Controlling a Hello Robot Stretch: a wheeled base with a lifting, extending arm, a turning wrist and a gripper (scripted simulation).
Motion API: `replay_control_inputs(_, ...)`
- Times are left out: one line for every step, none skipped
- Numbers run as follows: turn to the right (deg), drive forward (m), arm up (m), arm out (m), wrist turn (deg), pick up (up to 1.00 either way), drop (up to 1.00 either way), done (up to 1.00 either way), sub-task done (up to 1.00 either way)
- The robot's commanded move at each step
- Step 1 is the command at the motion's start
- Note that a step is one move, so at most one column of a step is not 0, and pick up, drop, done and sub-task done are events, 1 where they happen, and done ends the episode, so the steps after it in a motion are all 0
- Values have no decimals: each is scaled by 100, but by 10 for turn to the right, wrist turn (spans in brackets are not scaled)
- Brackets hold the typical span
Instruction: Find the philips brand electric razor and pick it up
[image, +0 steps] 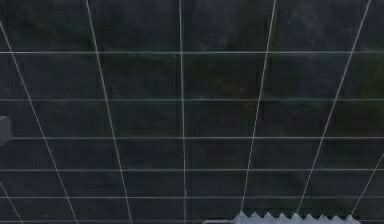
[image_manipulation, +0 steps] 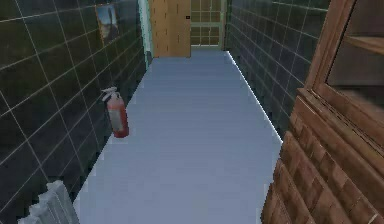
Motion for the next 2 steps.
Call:
replay_control_inputs(0,10,0,0,0,0,0,0,0)
replay_control_inputs(-420,0,0,0,0,0,0,0,0)
